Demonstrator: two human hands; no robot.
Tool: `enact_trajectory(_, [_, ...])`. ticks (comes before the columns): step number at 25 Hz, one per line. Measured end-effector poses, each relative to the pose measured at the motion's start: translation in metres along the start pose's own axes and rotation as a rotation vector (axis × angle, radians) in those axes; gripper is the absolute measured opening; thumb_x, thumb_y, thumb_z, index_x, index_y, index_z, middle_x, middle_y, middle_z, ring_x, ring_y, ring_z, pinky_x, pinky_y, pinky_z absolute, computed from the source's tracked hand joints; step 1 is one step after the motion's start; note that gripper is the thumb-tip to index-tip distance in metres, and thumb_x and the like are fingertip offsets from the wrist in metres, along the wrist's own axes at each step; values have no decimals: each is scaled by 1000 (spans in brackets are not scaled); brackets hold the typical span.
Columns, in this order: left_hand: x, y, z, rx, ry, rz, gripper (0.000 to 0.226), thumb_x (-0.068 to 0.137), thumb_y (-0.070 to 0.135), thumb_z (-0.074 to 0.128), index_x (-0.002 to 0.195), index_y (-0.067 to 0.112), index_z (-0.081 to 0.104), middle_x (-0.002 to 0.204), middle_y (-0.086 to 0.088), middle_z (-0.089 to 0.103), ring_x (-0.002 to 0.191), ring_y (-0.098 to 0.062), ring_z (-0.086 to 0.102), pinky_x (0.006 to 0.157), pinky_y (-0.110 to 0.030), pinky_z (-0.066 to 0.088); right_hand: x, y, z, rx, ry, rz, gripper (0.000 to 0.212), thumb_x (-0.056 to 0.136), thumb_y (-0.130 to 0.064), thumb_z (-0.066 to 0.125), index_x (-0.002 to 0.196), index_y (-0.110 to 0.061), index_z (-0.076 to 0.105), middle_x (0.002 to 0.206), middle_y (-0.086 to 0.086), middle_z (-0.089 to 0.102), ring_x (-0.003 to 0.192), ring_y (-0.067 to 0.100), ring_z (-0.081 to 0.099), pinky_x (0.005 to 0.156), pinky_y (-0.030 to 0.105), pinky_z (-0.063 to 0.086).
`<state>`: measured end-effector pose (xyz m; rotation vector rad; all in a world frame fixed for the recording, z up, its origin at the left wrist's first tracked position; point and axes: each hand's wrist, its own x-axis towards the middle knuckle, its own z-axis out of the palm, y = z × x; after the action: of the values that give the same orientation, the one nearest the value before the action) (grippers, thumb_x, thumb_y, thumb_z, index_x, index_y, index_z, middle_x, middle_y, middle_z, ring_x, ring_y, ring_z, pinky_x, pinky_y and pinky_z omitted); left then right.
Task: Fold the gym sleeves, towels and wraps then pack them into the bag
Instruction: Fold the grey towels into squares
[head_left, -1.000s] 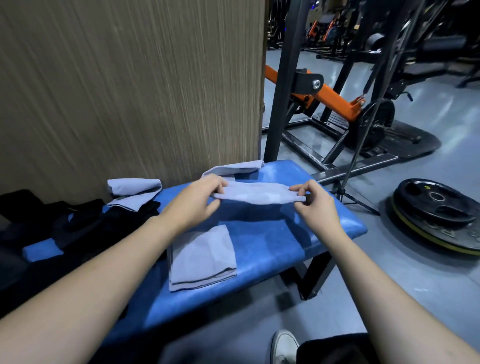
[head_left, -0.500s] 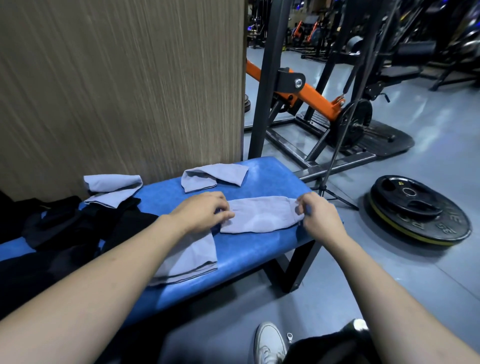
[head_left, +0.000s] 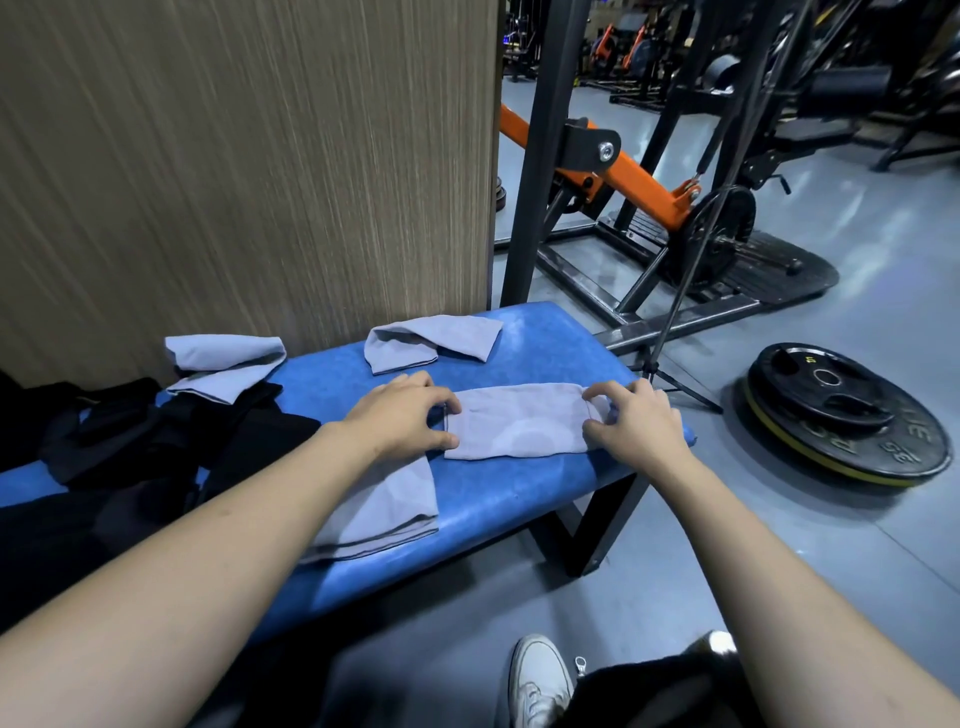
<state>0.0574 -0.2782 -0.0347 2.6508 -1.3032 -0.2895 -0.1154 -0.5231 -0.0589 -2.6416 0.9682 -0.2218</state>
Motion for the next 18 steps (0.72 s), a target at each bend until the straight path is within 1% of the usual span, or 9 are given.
enact_trajectory(1, [0, 1, 0, -12, -9, -1, 42, 84, 53, 68, 123, 41, 57, 111, 10, 46, 110, -13, 45, 83, -29, 36, -1, -1, -3, 21, -37, 21, 41, 82, -35, 64, 122, -41, 58, 111, 3, 50, 113, 28, 49, 97, 40, 40])
enact_trajectory(3, [0, 2, 0, -23, -9, 1, 43, 83, 52, 70, 123, 40, 58, 112, 10, 47, 112, -13, 47, 84, -29, 38, -1, -6, -5, 101, -117, 48, 47, 81, -27, 64, 126, -37, 54, 106, 7, 54, 103, 29, 56, 82, 38, 46])
enact_trajectory(4, [0, 3, 1, -28, -5, -1, 44, 83, 51, 71, 123, 39, 59, 112, 9, 48, 112, -13, 47, 85, -30, 39, -2, -9, -4, 139, -137, 47, 48, 80, -21, 63, 126, -34, 53, 101, 9, 58, 99, 30, 57, 74, 35, 44])
enact_trajectory(5, [0, 4, 1, -35, -3, -5, 44, 83, 50, 72, 123, 39, 59, 113, 9, 48, 113, -13, 46, 86, -30, 40, -3, -12, -3, 165, -138, 41, 49, 80, -16, 62, 125, -31, 53, 95, 8, 60, 97, 31, 57, 70, 34, 42])
enact_trajectory(7, [-1, 3, 2, -60, 0, -12, 43, 82, 50, 73, 122, 39, 60, 113, 8, 49, 113, -13, 46, 91, -34, 43, -5, -16, -3, 207, -112, 46, 45, 79, -9, 62, 119, -28, 55, 82, -1, 59, 98, 30, 57, 70, 32, 40])
enact_trajectory(9, [-2, 3, 3, -84, 9, -9, 42, 82, 50, 73, 120, 40, 60, 113, 9, 49, 114, -13, 45, 95, -37, 44, -5, -15, -5, 241, -105, 57, 36, 79, -8, 63, 110, -27, 58, 76, -6, 55, 93, 27, 56, 69, 33, 41])
enact_trajectory(14, [1, 13, 13, -121, 57, 57, 38, 83, 50, 71, 119, 39, 62, 113, 11, 49, 111, -13, 44, 96, -35, 41, -6, -4, -13, 199, -76, 31, 22, 80, -8, 59, 97, -22, 59, 82, -2, 57, 85, 24, 54, 68, 35, 45])
enact_trajectory(16, [4, 17, 15, -134, 66, 67, 38, 84, 49, 72, 119, 38, 63, 113, 12, 49, 110, -13, 44, 96, -34, 41, -7, -2, -14, 211, -15, -40, 20, 81, -6, 56, 95, -18, 63, 86, -2, 56, 87, 23, 55, 68, 32, 40])
enact_trajectory(18, [5, 19, 17, -165, 70, 59, 39, 83, 49, 73, 118, 37, 63, 112, 13, 49, 109, -13, 43, 93, -33, 41, -8, -7, -16, 248, 84, -168, 22, 81, -2, 55, 95, -15, 66, 89, -3, 53, 88, 21, 56, 70, 29, 36])
